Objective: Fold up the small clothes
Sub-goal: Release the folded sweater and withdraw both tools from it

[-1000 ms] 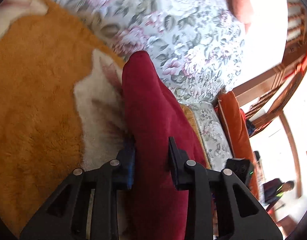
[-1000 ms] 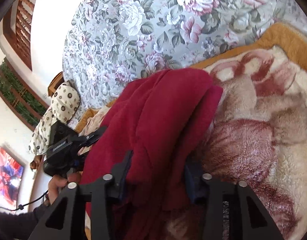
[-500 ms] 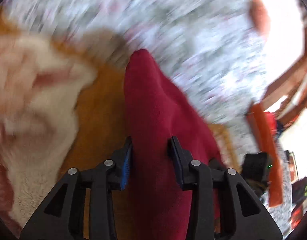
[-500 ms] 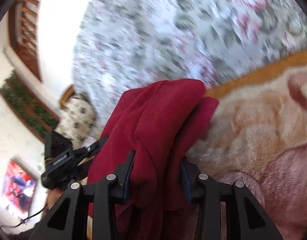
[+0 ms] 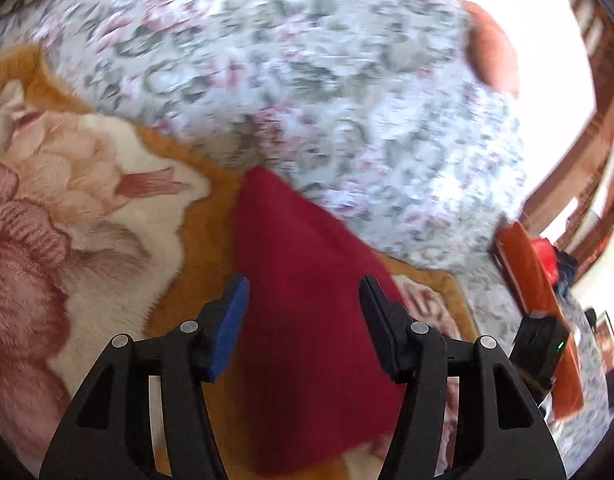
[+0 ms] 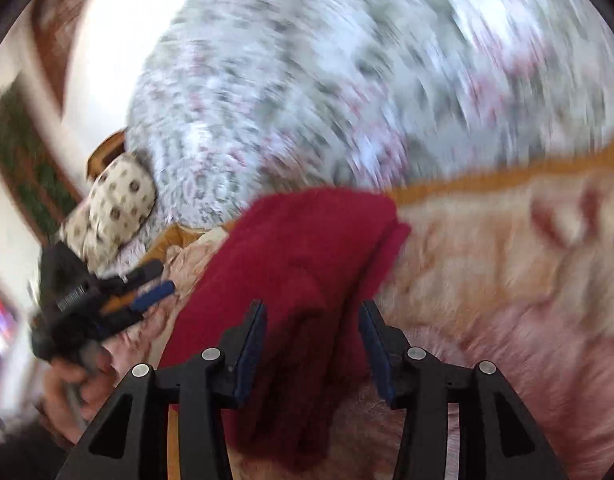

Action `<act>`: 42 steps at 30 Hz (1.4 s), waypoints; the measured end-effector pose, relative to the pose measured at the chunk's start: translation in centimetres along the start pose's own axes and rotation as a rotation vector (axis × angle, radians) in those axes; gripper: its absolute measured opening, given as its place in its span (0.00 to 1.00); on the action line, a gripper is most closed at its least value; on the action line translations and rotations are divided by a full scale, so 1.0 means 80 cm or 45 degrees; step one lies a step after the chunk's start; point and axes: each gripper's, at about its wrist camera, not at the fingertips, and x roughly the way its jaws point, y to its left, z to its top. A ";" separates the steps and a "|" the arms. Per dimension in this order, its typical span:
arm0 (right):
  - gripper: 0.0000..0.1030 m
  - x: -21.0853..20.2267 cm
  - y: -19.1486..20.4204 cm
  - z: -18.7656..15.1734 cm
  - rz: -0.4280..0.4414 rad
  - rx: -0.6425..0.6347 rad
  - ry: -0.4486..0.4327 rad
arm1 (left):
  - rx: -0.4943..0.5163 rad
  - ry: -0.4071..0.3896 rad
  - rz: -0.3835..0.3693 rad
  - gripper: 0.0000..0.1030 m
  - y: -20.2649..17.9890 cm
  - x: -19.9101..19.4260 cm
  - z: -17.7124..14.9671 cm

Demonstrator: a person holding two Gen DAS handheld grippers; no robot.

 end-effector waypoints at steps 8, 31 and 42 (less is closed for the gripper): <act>0.33 0.057 0.061 0.020 0.026 -0.515 0.305 | 0.023 0.136 0.060 0.40 -0.017 0.063 -0.014; 0.37 0.026 0.110 -0.097 -0.217 -0.515 0.294 | 0.157 0.288 0.225 0.41 -0.050 0.044 -0.095; 0.37 -0.106 0.124 -0.145 -0.350 -0.196 0.189 | 0.215 0.256 0.406 0.74 -0.103 -0.041 -0.173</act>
